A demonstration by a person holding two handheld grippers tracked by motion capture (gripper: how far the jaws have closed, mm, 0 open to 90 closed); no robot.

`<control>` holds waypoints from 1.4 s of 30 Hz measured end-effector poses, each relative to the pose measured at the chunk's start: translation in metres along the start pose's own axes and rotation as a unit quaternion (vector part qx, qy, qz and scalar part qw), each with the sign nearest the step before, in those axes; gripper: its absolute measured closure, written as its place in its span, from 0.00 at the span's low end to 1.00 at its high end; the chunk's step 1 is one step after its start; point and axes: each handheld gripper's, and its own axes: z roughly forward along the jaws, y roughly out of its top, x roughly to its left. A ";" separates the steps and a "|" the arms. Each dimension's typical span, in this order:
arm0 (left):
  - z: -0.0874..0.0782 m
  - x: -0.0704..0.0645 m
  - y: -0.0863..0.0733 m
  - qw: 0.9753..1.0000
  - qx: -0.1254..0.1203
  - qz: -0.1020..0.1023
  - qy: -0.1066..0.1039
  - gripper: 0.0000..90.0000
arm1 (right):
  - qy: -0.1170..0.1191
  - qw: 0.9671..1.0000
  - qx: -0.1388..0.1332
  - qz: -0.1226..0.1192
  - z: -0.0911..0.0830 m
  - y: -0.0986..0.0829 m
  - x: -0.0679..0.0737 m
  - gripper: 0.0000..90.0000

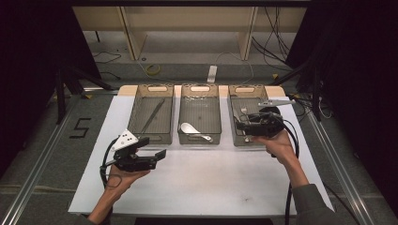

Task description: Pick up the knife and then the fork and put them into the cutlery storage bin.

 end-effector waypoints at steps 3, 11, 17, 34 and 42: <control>0.000 0.000 0.000 1.000 -0.002 0.000 -0.001 0.19 | 0.006 1.000 -0.006 -0.007 -0.005 -0.003 0.007 0.36; 0.000 0.000 0.000 1.000 -0.002 -0.002 -0.001 0.19 | 0.023 0.999 -0.022 -0.013 -0.012 -0.018 0.020 0.35; 0.000 0.001 0.000 1.000 -0.001 -0.004 0.001 0.19 | 0.035 0.999 -0.034 -0.015 -0.010 -0.027 0.027 0.34; -0.004 0.000 -0.002 1.000 -0.002 -0.011 -0.014 0.18 | 0.056 0.997 -0.057 -0.017 -0.016 -0.065 0.048 0.33; -0.004 0.000 -0.002 0.999 -0.003 -0.022 -0.026 0.18 | 0.055 0.996 -0.069 -0.005 -0.023 -0.083 0.051 0.30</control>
